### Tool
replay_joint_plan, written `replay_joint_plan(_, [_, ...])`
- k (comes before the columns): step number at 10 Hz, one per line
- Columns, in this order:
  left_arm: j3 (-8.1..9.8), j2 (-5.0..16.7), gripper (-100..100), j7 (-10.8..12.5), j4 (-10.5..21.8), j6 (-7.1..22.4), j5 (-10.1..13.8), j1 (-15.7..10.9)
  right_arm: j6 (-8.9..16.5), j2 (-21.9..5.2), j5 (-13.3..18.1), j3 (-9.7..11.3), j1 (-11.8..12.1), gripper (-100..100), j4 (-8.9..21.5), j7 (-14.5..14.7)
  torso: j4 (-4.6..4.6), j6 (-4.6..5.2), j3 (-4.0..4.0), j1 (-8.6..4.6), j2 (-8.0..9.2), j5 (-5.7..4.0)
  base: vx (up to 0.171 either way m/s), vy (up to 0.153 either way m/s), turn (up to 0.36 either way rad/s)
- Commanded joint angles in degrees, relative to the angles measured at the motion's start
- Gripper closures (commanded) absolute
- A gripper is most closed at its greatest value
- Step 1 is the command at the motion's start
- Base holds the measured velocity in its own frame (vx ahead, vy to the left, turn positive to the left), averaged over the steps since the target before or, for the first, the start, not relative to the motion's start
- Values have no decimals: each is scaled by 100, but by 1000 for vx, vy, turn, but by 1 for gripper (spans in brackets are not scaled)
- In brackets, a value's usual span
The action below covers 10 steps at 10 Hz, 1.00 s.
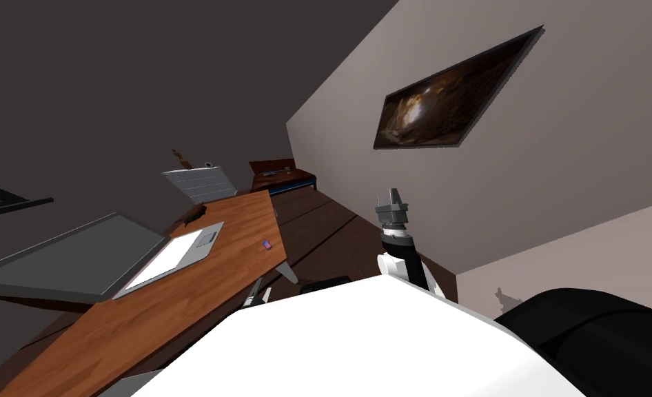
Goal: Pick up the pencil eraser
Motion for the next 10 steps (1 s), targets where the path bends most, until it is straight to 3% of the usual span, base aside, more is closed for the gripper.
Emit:
replay_joint_plan(1, [-113,192,-100,59,286,18,24,112,0,0,0,0,0,0,0,0,0,0,0,0,0,0,73,-45,-131])
replay_joint_plan(3, [-113,192,-100,59,457,18,24,112,0,0,0,0,0,0,0,0,-1,0,-4,0,-7,-1,60,-30,-19])
replay_joint_plan(6, [-331,494,-100,157,1153,-26,51,237,0,0,0,0,0,0,0,0,-1,0,-2,6,-3,1,74,-39,-112])
replay_joint_plan(8, [-331,494,-100,157,1317,-26,51,237,0,0,0,0,0,0,0,0,-2,-1,-6,1,-10,-1,63,-23,-24])
replay_joint_plan(9, [-441,641,-100,201,1517,-49,62,288,0,0,0,0,0,0,0,0,1,0,1,8,3,1,70,-26,-129])
replay_joint_plan(10, [-441,641,-100,201,1663,-49,62,288,0,0,0,0,0,0,0,0,0,2,-1,6,-3,1,86,-24,-90])
